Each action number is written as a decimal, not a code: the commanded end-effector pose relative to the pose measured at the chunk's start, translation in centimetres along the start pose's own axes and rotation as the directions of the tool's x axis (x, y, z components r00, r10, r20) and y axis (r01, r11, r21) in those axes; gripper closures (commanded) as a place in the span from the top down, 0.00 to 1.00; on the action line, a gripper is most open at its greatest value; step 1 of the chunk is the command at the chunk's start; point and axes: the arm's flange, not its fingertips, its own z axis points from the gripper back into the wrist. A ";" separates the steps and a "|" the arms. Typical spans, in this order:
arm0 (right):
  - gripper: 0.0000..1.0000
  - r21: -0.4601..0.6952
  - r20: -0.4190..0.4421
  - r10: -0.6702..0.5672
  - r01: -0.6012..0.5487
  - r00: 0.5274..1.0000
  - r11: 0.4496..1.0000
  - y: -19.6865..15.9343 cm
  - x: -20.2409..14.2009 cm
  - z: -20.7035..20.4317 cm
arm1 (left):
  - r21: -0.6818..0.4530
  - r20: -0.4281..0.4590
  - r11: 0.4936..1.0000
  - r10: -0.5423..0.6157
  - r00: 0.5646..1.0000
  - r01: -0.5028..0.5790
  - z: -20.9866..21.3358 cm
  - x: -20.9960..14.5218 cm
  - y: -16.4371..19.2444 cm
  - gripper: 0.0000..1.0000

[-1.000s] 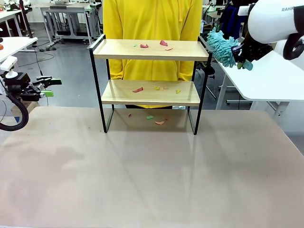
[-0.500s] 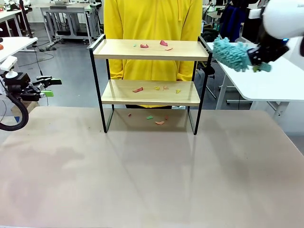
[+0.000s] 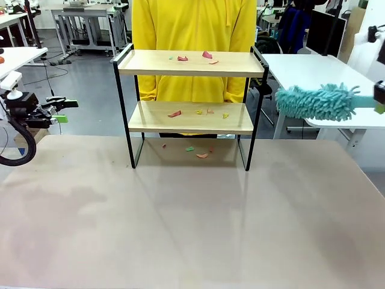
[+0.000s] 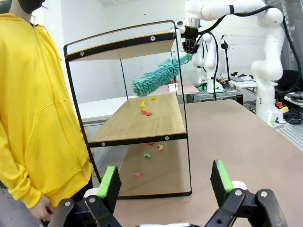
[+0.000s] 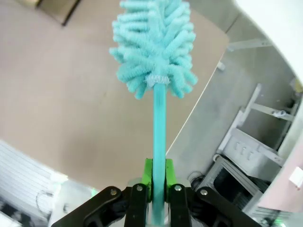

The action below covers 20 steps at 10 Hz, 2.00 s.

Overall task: Clean the shelf.
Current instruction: Clean the specific section of the Shelf indicated by the human with the Duster.

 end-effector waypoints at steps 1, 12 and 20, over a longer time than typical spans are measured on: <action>0.13 -0.001 -0.135 0.244 -0.247 0.960 0.969 1.2 -0.7 0.9 | -0.006 0.009 1.000 -0.015 1.000 0.015 -0.1 0.2 -0.1 1.00; 0.13 0.274 -0.093 0.833 -0.790 0.545 0.548 13.7 1.1 -1.4 | -0.006 0.009 1.000 -0.015 1.000 0.015 -0.1 0.2 -0.1 1.00; 0.13 0.288 -0.105 0.834 -0.786 0.542 0.547 14.0 1.2 -1.4 | -0.006 0.009 1.000 -0.015 1.000 0.015 -0.1 0.2 -0.1 1.00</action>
